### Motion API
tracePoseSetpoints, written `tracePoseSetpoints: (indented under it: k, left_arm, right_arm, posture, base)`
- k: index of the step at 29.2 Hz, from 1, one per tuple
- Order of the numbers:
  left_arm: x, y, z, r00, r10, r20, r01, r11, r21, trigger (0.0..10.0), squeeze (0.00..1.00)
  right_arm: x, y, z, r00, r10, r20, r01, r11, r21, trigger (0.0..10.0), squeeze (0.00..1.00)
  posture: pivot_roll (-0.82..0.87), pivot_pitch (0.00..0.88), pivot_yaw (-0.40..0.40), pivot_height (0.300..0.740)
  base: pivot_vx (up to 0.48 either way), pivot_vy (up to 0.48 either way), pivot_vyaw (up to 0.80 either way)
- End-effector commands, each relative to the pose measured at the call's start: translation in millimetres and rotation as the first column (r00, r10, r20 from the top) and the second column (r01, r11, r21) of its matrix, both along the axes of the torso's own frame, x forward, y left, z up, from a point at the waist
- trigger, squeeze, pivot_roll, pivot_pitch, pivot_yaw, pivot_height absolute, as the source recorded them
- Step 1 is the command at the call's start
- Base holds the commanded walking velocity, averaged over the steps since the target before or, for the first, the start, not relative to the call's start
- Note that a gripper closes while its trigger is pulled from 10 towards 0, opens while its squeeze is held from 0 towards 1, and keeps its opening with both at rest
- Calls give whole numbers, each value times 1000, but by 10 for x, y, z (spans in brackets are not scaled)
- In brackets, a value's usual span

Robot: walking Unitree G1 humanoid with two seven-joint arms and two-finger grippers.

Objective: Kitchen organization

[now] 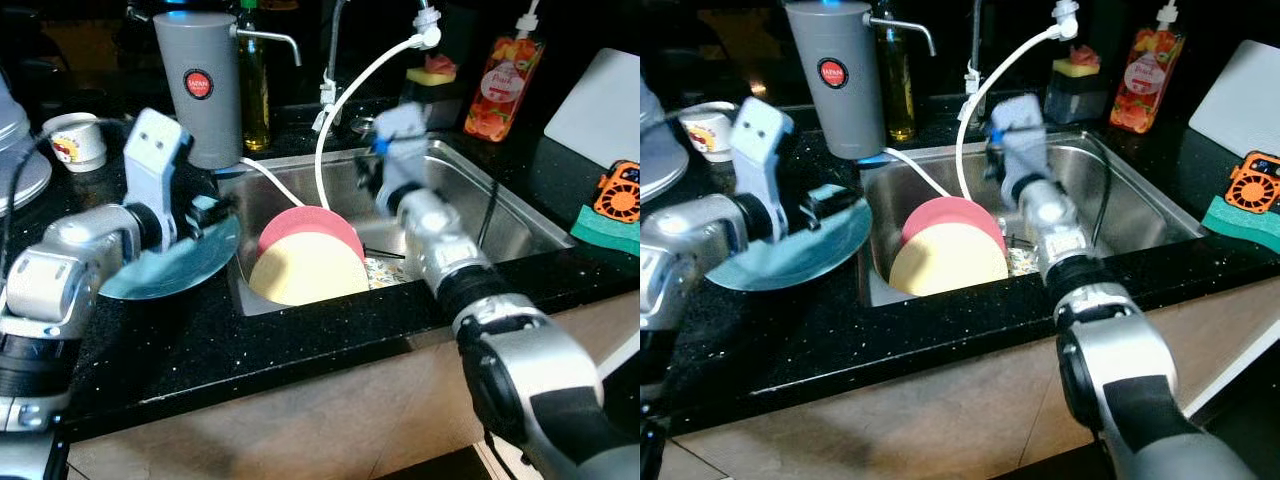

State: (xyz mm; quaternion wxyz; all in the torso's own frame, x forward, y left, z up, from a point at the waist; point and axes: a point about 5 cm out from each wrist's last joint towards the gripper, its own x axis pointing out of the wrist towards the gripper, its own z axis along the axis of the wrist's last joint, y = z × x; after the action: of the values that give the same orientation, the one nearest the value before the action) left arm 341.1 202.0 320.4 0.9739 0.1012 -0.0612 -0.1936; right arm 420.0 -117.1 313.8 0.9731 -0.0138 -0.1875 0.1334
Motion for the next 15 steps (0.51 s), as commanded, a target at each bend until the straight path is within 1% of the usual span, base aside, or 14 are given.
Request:
tracePoseSetpoints:
  k: [1,2,3,4,5,6,7,8,11,12,13,14,15]
  left_arm:
    - [25,180,66,989,139,46,-137,990,-43,10000,0]
    - [29,273,101,976,210,55,-204,975,-89,10000,137]
    - [29,273,101,976,210,55,-204,975,-89,10000,137]
    - [29,359,123,961,273,53,-264,955,-135,10000,580]
    - [28,466,111,939,343,17,-334,923,-189,10000,1000]
    - [28,466,111,939,343,17,-334,923,-189,10000,1000]
    - [18,544,89,919,394,-9,-387,897,-215,10000,1000]
    - [7,600,59,904,426,-33,-423,879,-220,10000,1000]
    - [-15,691,-37,881,464,-89,-473,858,-201,10000,1000]
    - [-15,691,-37,881,464,-89,-473,858,-201,10000,1000]
    - [-19,717,-49,873,475,-106,-487,847,-213,10000,1000]
    - [-19,717,-49,873,475,-106,-487,847,-213,10000,1000]
    - [-26,764,-65,857,497,-134,-515,827,-227,10000,1000]
  right_arm:
    - [-18,48,71,997,76,0,-75,993,91,10000,0]
    - [-36,97,79,993,121,1,-120,986,114,10000,0]
    - [-36,97,79,993,121,1,-120,986,114,10000,0]
    - [-54,136,82,989,150,3,-149,980,130,10000,0]
    - [-83,193,74,982,187,7,-186,971,148,10000,0]
    - [-83,193,74,982,187,7,-186,971,148,10000,0]
    - [-113,236,63,979,205,13,-204,966,157,10000,0]
    - [-145,276,51,975,220,20,-221,962,161,10000,0]
    - [-221,388,0,968,246,44,-249,965,77,10000,0]
    - [-221,388,0,968,246,44,-249,965,77,10000,0]
    - [-233,407,-19,965,259,42,-261,963,64,10000,0]
    - [-233,407,-19,965,259,42,-261,963,64,10000,0]
    - [-243,419,-36,962,269,37,-271,961,55,10000,0]
  posture:
    - [32,108,-4,740]
    - [31,108,-2,740]
    - [31,108,-2,740]
    - [31,108,-2,740]
    - [30,108,0,740]
    - [30,108,0,740]
    - [30,108,0,740]
    - [30,108,0,740]
    - [30,107,6,740]
    - [30,107,6,740]
    - [31,106,6,740]
    - [31,106,6,740]
    - [33,105,4,740]
  base:
    - [0,0,0]
    - [0,0,0]
    - [0,0,0]
    - [0,0,0]
    - [0,0,0]
    - [0,0,0]
    - [0,0,0]
    - [0,0,0]
    - [0,0,0]
    - [0,0,0]
    - [0,0,0]
    - [0,0,0]
    - [0,0,0]
